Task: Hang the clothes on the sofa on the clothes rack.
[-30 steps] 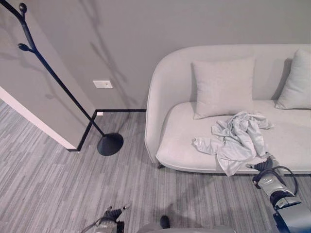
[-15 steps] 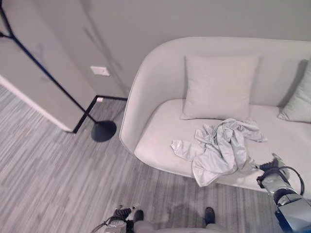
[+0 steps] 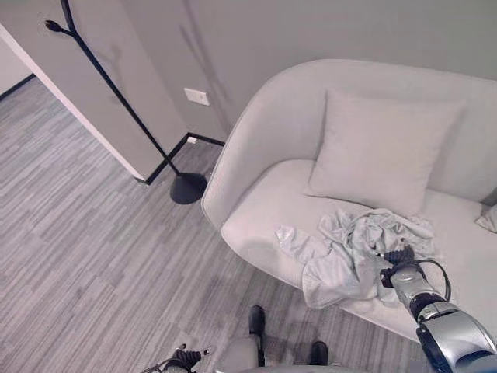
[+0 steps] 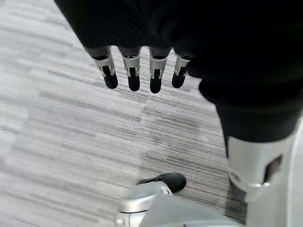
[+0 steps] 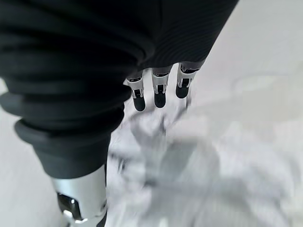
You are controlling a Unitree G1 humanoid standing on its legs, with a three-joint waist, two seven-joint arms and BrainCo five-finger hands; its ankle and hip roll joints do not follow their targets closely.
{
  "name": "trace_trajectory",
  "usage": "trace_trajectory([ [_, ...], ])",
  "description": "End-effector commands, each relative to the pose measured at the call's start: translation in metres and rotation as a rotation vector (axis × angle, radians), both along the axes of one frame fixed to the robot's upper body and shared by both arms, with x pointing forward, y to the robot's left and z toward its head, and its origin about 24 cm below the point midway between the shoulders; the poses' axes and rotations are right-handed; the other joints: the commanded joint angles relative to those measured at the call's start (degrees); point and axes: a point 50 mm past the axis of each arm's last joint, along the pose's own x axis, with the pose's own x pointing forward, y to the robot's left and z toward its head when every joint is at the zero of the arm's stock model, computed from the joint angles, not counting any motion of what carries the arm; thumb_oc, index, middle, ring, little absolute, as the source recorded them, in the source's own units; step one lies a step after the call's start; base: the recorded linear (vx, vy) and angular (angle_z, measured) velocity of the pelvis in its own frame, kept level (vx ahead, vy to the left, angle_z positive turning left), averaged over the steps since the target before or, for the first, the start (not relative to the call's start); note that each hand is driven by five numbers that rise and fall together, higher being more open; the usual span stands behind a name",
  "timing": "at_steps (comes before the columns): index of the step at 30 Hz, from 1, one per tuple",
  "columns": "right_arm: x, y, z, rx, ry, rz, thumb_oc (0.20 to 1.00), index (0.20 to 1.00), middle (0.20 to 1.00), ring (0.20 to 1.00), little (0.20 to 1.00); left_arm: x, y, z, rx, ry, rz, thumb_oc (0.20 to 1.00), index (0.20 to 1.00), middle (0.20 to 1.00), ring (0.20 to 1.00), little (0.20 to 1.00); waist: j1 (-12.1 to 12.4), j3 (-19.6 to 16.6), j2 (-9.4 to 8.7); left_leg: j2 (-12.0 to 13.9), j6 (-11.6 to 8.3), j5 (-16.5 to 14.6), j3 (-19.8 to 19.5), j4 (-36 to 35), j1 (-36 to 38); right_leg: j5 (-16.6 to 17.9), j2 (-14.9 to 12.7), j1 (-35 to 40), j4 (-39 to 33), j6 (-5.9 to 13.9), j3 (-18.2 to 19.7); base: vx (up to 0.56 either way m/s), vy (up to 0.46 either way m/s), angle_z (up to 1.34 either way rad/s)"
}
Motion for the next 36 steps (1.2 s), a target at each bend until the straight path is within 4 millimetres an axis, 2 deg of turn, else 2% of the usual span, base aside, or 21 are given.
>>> trace_trajectory([
  [1, 0.036, 0.004, 0.034, -0.027, -0.118, 0.029, 1.000, 1.000, 1.000, 1.000, 1.000, 0.034, -0.003, 0.009, 0.050, -0.059, -0.131, 1.000, 1.000, 1.000, 1.000, 1.000, 1.87, 3.09, 0.52, 1.35, -2.05, -5.20, -2.75, 0.03, 2.27, 2.14, -5.74, 2.31, 0.23, 1.26, 4.95, -0.06, 0.057, 0.06],
  [4, 0.049, 0.007, 0.048, -0.059, -0.130, 0.027, 1.000, 1.000, 1.000, 1.000, 1.000, 0.060, -0.012, 0.017, 0.050, -0.143, -0.187, 1.000, 1.000, 1.000, 1.000, 1.000, 2.49, 7.80, 1.89, 1.64, -2.36, -4.09, -2.91, 0.03, 0.97, 1.87, -6.15, 1.60, 0.23, 1.31, 4.65, -0.10, 0.061, 0.15],
  [5, 0.050, 0.007, 0.049, -0.060, -0.132, 0.028, 1.000, 1.000, 1.000, 1.000, 1.000, 0.061, -0.012, 0.018, 0.050, -0.145, -0.186, 1.000, 1.000, 1.000, 1.000, 1.000, 2.40, 8.04, 1.95, 1.66, -2.36, -4.07, -2.95, 0.03, 1.07, 1.89, -6.13, 1.71, 0.23, 1.30, 4.62, -0.15, 0.082, 0.07],
  [7, 0.069, -0.002, 0.082, -0.121, -0.156, -0.068, 1.000, 1.000, 1.000, 1.000, 1.000, 0.104, -0.024, 0.038, 0.086, -0.291, -0.315, 1.000, 1.000, 1.000, 1.000, 1.000, 3.91, 15.15, 4.27, 1.97, -2.81, -2.96, -3.45, 1.28, -1.84, 2.03, -6.63, -0.27, 0.23, 1.31, 4.66, -0.22, 0.080, 0.06],
  [8, 0.070, -0.002, 0.083, -0.121, -0.159, -0.068, 1.000, 1.000, 1.000, 1.000, 1.000, 0.105, -0.024, 0.038, 0.086, -0.294, -0.315, 1.000, 1.000, 1.000, 1.000, 1.000, 3.92, 15.34, 4.32, 2.00, -2.82, -2.95, -3.44, 1.30, -1.82, 2.06, -6.61, -0.26, 0.23, 1.30, 4.69, -0.18, 0.040, 0.05],
  [10, 0.077, -0.005, 0.101, -0.156, -0.155, -0.095, 1.000, 1.000, 1.000, 1.000, 1.000, 0.124, -0.031, 0.050, 0.120, -0.356, -0.413, 1.000, 1.000, 1.000, 1.000, 1.000, 4.52, 18.52, 5.32, 2.13, -2.94, -2.60, -3.51, 2.00, -3.35, 2.22, -6.89, -1.31, 0.23, 1.40, 4.80, -0.10, 0.032, 0.09],
  [12, 0.078, -0.008, 0.105, -0.170, -0.154, -0.113, 1.000, 1.000, 1.000, 1.000, 1.000, 0.131, -0.033, 0.055, 0.136, -0.377, -0.445, 1.000, 1.000, 1.000, 1.000, 1.000, 4.75, 19.44, 5.48, 2.27, -3.01, -2.52, -3.49, 2.21, -4.16, 2.35, -6.96, -1.95, 0.23, 1.41, 4.85, -0.08, 0.030, 0.00],
  [13, 0.079, -0.016, 0.117, -0.181, -0.182, -0.174, 1.000, 1.000, 1.000, 1.000, 1.000, 0.145, -0.037, 0.065, 0.168, -0.434, -0.506, 1.000, 1.000, 1.000, 1.000, 1.000, 5.31, 19.44, 5.54, 2.61, -3.24, -2.12, -3.48, 2.20, -8.18, 2.54, -6.99, -5.62, 0.23, 1.37, 5.27, -0.08, 0.039, -0.05],
  [18, 0.082, -0.017, 0.125, -0.203, -0.256, -0.194, 1.000, 1.000, 1.000, 1.000, 1.000, 0.154, -0.037, 0.071, 0.172, -0.462, -0.479, 1.000, 1.000, 1.000, 1.000, 1.000, 5.03, 19.44, 4.80, 2.57, -3.31, -1.89, -3.50, 1.47, -10.00, 2.75, -6.85, -7.81, 0.23, 1.18, 5.82, -0.01, 0.010, -0.01],
  [19, 0.085, -0.011, 0.126, -0.233, -0.318, -0.176, 1.000, 1.000, 1.000, 1.000, 1.000, 0.156, -0.034, 0.073, 0.172, -0.479, -0.443, 1.000, 1.000, 1.000, 1.000, 1.000, 4.24, 19.44, 4.06, 2.48, -3.28, -2.11, -3.68, 0.85, -10.18, 2.64, -6.74, -8.43, 0.23, 1.02, 6.31, 0.00, 0.000, 0.00],
  [21, 0.091, 0.014, 0.122, -0.319, -0.418, -0.040, 1.000, 1.000, 1.000, 1.000, 1.000, 0.154, -0.029, 0.072, 0.174, -0.485, -0.371, 1.000, 1.000, 1.000, 1.000, 1.000, 2.22, 19.44, 2.02, 2.58, -3.22, -3.08, -4.49, 0.43, -10.24, 2.26, -6.47, -9.30, 0.23, 0.65, 7.02, 0.01, -0.015, -0.04],
  [22, 0.089, 0.013, 0.121, -0.348, -0.435, -0.026, 1.000, 1.000, 1.000, 1.000, 1.000, 0.153, -0.028, 0.071, 0.174, -0.489, -0.359, 1.000, 1.000, 1.000, 1.000, 1.000, 1.64, 19.44, 1.54, 2.53, -3.18, -3.33, -4.72, 0.38, -10.29, 2.07, -6.45, -9.57, 0.23, 0.58, 7.12, 0.00, -0.030, -0.12],
  [24, 0.081, -0.007, 0.134, -0.475, -0.504, -0.042, 1.000, 1.000, 1.000, 1.000, 1.000, 0.149, -0.028, 0.069, 0.176, -0.492, -0.333, 1.000, 1.000, 1.000, 1.000, 1.000, 0.32, 19.44, 0.87, 2.64, -3.11, -3.81, -4.99, 0.21, -10.95, 1.83, -6.41, -10.81, 0.23, 0.56, 7.40, -0.01, -0.028, -0.07],
  [26, 0.072, -0.021, 0.135, -0.525, -0.515, -0.082, 1.000, 1.000, 1.000, 1.000, 1.000, 0.149, -0.029, 0.069, 0.182, -0.494, -0.335, 1.000, 1.000, 1.000, 1.000, 1.000, -0.33, 19.44, 0.90, 2.62, -3.04, -3.93, -5.27, 0.20, -11.64, 1.77, -6.49, -11.67, 0.23, 0.66, 7.52, -0.02, -0.007, 0.01],
  [28, 0.068, -0.024, 0.129, -0.515, -0.507, -0.105, 1.000, 1.000, 1.000, 1.000, 1.000, 0.148, -0.031, 0.068, 0.187, -0.496, -0.349, 1.000, 1.000, 1.000, 1.000, 1.000, -0.62, 19.44, 0.98, 2.61, -3.06, -3.93, -5.54, 0.19, -12.25, 1.83, -6.55, -12.45, 0.23, 0.73, 7.61, 0.00, 0.000, 0.00],
  [30, 0.067, -0.019, 0.120, -0.477, -0.479, -0.113, 1.000, 1.000, 1.000, 1.000, 1.000, 0.150, -0.033, 0.069, 0.192, -0.502, -0.361, 1.000, 1.000, 1.000, 1.000, 1.000, -0.58, 19.44, 1.27, 2.58, -3.12, -3.90, -5.72, 0.17, -12.70, 1.80, -6.59, -12.82, 0.23, 0.81, 7.56, 0.00, 0.000, 0.00],
  [32, 0.073, -0.005, 0.115, -0.434, -0.457, -0.090, 1.000, 1.000, 1.000, 1.000, 1.000, 0.152, -0.035, 0.071, 0.197, -0.515, -0.376, 1.000, 1.000, 1.000, 1.000, 1.000, -0.34, 19.44, 1.59, 2.53, -3.35, -4.55, -6.00, 0.05, -12.87, 1.25, -6.70, -13.11, 0.23, 0.87, 7.39, 0.00, 0.000, 0.00],
  [34, 0.077, 0.000, 0.117, -0.424, -0.463, -0.085, 1.000, 1.000, 1.000, 1.000, 1.000, 0.155, -0.032, 0.074, 0.211, -0.530, -0.374, 1.000, 1.000, 1.000, 1.000, 1.000, -0.31, 19.44, 1.79, 2.54, -3.40, -3.97, -6.14, 0.07, -13.77, 1.78, -6.63, -14.04, 0.23, 0.89, 7.39, 0.00, 0.000, 0.00],
  [36, 0.078, 0.001, 0.119, -0.428, -0.477, -0.085, 1.000, 1.000, 1.000, 1.000, 1.000, 0.154, -0.029, 0.075, 0.222, -0.537, -0.371, 1.000, 1.000, 1.000, 1.000, 1.000, -0.36, 19.44, 1.79, 2.48, -3.52, -4.77, -6.18, 0.03, -13.60, 1.28, -6.66, -13.93, 0.23, 0.87, 7.44, 0.02, -0.002, 0.01],
])
